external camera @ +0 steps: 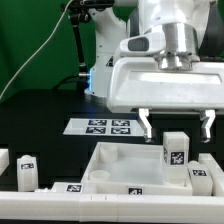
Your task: Assemble one leg
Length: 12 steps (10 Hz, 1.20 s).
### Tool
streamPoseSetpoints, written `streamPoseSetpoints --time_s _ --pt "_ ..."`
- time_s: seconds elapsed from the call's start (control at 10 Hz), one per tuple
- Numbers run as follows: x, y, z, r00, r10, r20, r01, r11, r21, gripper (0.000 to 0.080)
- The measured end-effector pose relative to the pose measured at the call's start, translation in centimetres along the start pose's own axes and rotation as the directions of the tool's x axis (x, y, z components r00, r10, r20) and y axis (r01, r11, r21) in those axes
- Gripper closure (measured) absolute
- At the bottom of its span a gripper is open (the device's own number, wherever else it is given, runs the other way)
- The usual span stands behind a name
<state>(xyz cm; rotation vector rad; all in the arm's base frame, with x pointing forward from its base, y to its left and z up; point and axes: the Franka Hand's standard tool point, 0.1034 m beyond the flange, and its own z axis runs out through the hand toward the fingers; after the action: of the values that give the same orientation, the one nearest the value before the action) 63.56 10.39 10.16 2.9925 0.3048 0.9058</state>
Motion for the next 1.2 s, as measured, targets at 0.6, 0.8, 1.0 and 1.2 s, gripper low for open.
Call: streamPoseSetpoints --time_s 0.6,0.8,1.0,1.2 --pt "-0.1 -1.1 -0.3 0.949 -0.002 0.316 -0.017 0.998 0.057 0.015" --pt "-0.3 -0.3 -0.3 0.881 0.017 0.474 -0.048 0.997 0.054 0.015" --pt "0.4 0.1 0.2 0.879 0.048 0.475 -0.074 0.997 0.037 0.015" --pt "0.1 0.5 0.4 0.875 0.066 0.48 -0.09 0.996 0.027 0.015"
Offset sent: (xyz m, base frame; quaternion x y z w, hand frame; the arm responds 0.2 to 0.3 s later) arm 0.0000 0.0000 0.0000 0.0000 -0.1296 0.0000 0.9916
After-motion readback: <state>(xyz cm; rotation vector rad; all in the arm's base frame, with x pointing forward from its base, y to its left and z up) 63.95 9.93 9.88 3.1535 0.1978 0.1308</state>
